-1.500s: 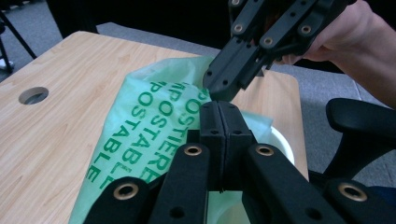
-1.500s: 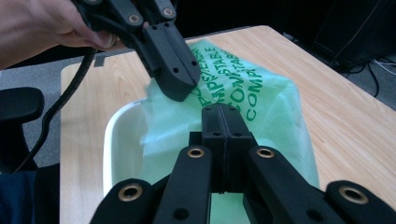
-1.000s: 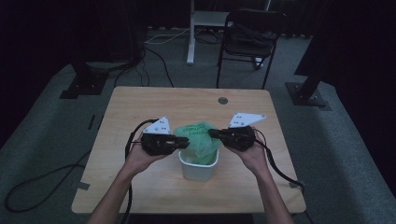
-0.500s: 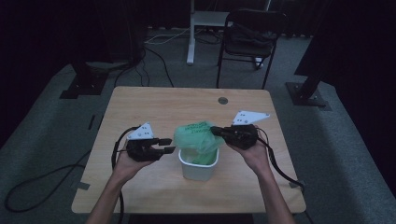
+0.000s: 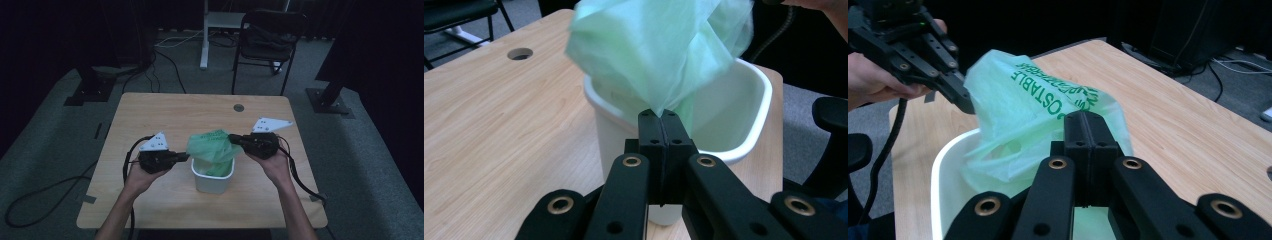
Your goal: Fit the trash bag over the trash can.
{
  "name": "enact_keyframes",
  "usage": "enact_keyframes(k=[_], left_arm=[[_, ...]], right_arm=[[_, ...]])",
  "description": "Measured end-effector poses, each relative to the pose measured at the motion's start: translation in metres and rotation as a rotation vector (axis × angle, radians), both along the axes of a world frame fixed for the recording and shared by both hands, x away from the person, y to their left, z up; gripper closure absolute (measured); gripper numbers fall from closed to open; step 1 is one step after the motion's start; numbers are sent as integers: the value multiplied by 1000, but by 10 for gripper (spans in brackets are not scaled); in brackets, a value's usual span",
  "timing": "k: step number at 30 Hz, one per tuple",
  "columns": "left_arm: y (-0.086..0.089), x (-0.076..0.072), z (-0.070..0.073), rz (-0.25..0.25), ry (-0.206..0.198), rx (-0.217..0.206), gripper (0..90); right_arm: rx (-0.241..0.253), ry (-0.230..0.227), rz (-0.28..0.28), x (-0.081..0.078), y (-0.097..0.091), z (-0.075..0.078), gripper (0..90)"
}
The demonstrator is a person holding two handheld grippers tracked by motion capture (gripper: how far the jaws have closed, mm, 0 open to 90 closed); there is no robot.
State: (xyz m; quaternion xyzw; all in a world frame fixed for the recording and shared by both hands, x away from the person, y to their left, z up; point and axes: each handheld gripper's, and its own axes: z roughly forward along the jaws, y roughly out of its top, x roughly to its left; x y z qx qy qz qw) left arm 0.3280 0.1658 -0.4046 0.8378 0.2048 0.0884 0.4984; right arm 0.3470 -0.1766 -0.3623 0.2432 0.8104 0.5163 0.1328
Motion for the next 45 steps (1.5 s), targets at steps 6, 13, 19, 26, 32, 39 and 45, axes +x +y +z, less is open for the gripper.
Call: enact_keyframes(k=[6,13,19,26,32,39,45], left_arm=[[22,2,-3,30,21,-47,900],[48,4,-13,78,68,-109,900],[62,9,-23,117,115,-128,900],[72,12,-33,153,143,-123,900],[80,10,-38,166,163,-110,900],[85,10,-41,189,173,-95,900],[84,4,-30,212,132,-83,692]], right_arm=[[8,20,-42,4,-7,-2,900],[23,57,-100,10,-17,-6,900],[24,94,-153,17,-24,-11,900],[9,132,-225,21,-33,-20,900],[16,140,-253,21,-43,-22,900],[8,138,-280,20,-49,-22,900],[12,130,-262,19,-47,-20,900]])
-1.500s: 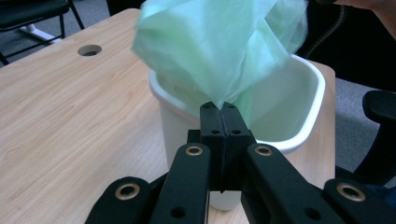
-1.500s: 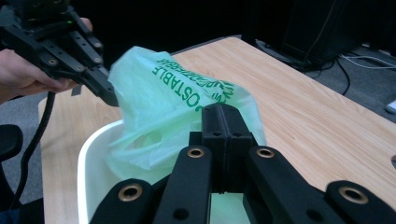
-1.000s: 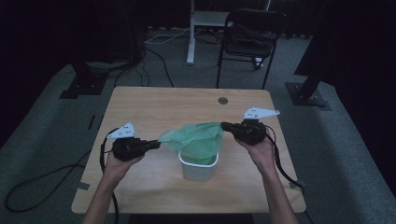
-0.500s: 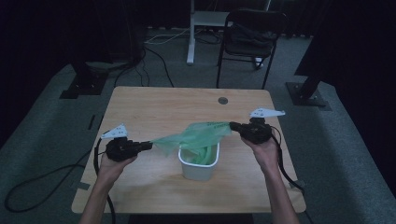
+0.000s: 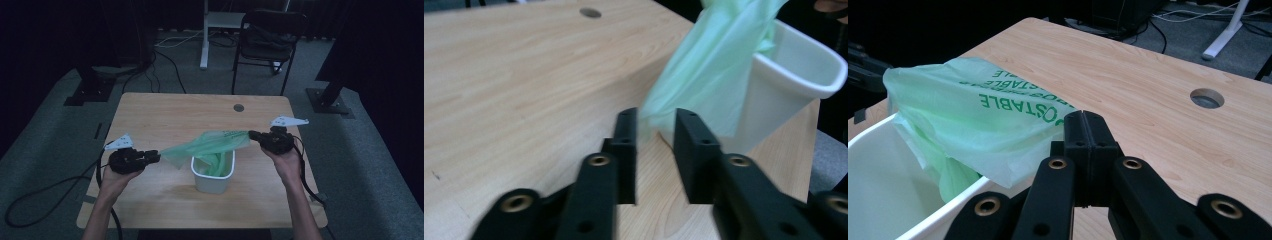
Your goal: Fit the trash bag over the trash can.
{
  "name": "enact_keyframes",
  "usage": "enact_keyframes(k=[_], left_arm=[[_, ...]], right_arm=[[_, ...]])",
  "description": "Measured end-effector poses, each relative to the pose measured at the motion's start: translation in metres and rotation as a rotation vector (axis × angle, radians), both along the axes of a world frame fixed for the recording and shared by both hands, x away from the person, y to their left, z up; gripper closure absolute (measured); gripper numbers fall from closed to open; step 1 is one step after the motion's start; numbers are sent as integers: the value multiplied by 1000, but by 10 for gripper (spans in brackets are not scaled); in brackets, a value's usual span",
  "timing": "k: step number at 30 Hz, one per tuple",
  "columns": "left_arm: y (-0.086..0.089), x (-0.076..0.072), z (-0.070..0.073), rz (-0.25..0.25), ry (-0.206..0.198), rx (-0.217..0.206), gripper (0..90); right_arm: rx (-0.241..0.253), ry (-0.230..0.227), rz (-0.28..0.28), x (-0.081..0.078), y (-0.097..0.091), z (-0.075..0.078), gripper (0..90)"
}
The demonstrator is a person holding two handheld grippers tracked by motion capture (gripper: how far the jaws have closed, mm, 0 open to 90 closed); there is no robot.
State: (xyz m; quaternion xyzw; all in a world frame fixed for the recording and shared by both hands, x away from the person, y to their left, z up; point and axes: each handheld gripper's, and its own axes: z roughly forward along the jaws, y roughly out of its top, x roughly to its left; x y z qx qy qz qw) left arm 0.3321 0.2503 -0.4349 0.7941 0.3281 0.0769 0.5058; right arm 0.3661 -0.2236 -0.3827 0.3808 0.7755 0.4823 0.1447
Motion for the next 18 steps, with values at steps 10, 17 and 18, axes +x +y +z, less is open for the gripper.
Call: enact_keyframes(k=[10,17,18], left_arm=[[-42,-4,37,-82,-127,97,541],[-103,11,45,-164,-158,227,549],[-108,13,45,-173,-158,232,566]], right_arm=[[5,-5,22,-1,5,3,899],[6,-4,50,-1,11,2,898],[2,-3,55,-1,12,2,898]])
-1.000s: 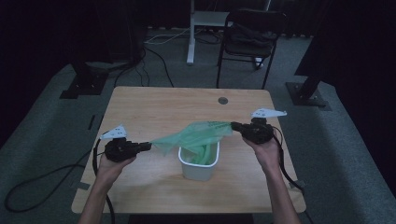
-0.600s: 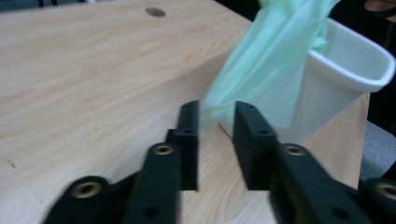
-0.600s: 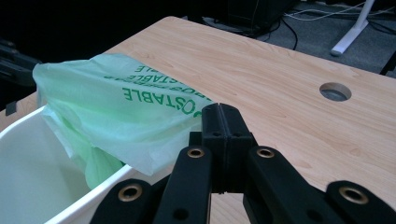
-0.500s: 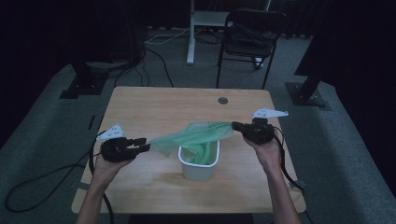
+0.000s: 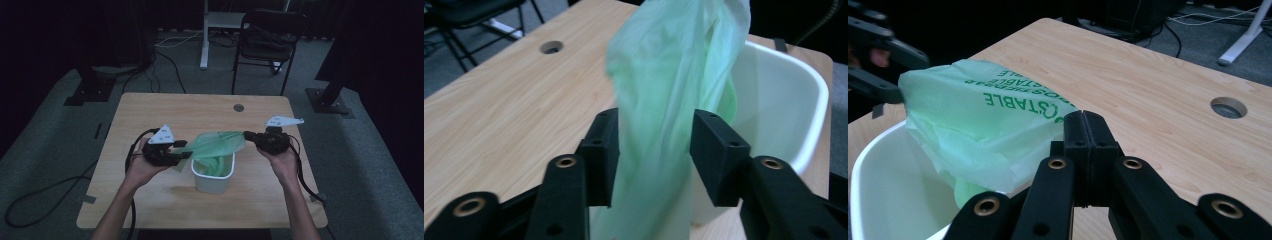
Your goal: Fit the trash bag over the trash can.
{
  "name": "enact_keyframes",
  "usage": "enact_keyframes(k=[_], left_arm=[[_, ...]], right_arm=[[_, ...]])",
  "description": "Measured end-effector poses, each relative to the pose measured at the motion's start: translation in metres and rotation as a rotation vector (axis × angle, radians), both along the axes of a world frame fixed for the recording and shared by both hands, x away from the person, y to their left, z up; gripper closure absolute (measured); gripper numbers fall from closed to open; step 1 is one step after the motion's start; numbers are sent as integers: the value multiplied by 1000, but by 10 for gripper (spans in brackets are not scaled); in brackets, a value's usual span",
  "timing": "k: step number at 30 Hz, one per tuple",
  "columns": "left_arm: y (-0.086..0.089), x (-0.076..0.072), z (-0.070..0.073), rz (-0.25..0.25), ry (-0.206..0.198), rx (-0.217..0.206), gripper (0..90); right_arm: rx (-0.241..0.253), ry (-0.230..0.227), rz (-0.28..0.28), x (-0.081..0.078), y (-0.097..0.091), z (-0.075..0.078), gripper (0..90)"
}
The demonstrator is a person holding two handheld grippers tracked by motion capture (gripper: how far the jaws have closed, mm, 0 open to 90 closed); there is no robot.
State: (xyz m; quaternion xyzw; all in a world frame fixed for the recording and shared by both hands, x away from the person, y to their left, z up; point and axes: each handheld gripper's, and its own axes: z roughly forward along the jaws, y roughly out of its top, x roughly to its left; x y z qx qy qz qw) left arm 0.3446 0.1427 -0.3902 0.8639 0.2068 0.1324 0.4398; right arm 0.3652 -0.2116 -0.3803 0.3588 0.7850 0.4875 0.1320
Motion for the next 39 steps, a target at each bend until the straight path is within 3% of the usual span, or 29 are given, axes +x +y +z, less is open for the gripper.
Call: enact_keyframes(k=[1,3,5,8,12,16,24,29,32,33,36,39], left_arm=[[-7,2,0,-20,6,17,601],[-13,4,1,-50,8,20,802],[-15,6,4,-76,26,-32,892],[-13,10,8,-81,51,-106,900],[-9,15,11,-64,77,-163,900],[-5,19,11,-24,94,-176,900],[-2,21,10,-2,98,-181,900],[-3,20,10,-1,100,-199,900],[-4,20,10,-7,108,-206,900],[-5,20,10,-11,112,-209,900],[-2,19,9,-12,119,-221,900],[7,19,7,6,136,-265,900]], right_arm=[[-1,0,4,0,1,0,898],[-7,-5,16,-1,2,0,898],[-7,-5,19,-1,2,0,890],[1,-5,19,-3,0,0,815],[19,-11,19,-8,-4,0,712],[32,-15,18,-15,-7,-1,653],[47,-32,50,-29,-7,-1,598],[32,1,72,-26,1,-8,583],[38,25,79,-22,8,-15,590],[36,34,75,-21,10,-17,627],[27,38,56,-17,10,-18,858],[19,45,34,-17,5,-16,898]])
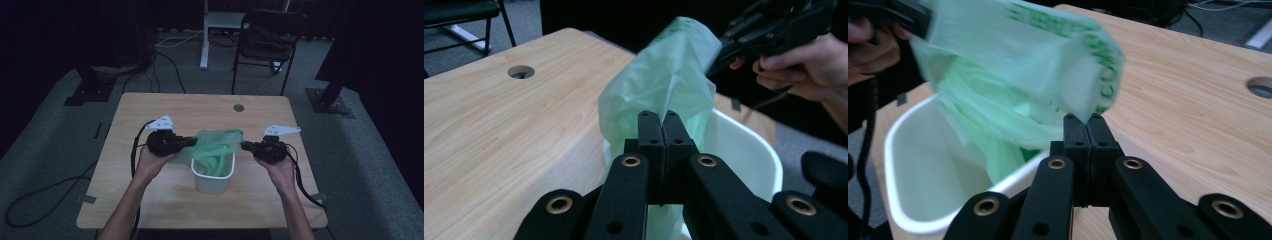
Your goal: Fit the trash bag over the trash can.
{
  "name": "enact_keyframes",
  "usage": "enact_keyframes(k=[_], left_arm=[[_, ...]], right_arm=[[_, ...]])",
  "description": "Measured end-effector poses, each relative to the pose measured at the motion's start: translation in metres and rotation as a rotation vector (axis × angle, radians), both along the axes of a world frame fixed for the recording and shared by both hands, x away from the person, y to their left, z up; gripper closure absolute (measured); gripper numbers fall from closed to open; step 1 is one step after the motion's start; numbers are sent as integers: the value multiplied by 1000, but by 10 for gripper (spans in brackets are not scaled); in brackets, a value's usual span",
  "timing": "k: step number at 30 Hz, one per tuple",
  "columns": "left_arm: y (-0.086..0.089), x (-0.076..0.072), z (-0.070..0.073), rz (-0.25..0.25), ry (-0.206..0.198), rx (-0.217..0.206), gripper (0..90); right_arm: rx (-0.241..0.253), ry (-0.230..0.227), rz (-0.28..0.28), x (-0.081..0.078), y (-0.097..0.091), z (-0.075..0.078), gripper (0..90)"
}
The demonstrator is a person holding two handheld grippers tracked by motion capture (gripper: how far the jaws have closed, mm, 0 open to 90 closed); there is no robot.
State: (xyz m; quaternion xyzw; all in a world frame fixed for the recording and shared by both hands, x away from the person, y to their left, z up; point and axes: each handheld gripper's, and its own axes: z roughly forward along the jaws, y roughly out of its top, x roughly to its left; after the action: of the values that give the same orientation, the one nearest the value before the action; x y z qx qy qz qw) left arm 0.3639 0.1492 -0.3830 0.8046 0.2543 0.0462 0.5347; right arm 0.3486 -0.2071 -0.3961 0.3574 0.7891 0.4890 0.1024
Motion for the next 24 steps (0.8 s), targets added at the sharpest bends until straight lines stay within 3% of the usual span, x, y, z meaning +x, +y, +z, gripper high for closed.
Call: enact_keyframes(k=[4,6,8,9,10,14,18,24], left_arm=[[15,5,-4,21,46,-54,900],[17,6,-5,19,60,-65,900],[13,11,-10,29,98,-44,900],[13,11,-10,29,98,-44,899],[12,16,-13,48,124,-48,898],[12,26,-19,89,174,-41,851],[11,31,-25,121,181,10,824],[6,38,-34,164,194,31,791]], right_arm=[[-26,14,-23,-2,-11,1,899],[-11,30,-12,-3,-16,0,899],[-10,34,-2,-3,-17,0,899],[-10,34,-2,-3,-17,0,899],[-56,40,-8,-3,-15,-2,897],[-75,52,-21,-3,-18,-5,895],[-79,84,-34,-2,-24,-9,892],[-107,131,-25,0,-25,-21,877]])
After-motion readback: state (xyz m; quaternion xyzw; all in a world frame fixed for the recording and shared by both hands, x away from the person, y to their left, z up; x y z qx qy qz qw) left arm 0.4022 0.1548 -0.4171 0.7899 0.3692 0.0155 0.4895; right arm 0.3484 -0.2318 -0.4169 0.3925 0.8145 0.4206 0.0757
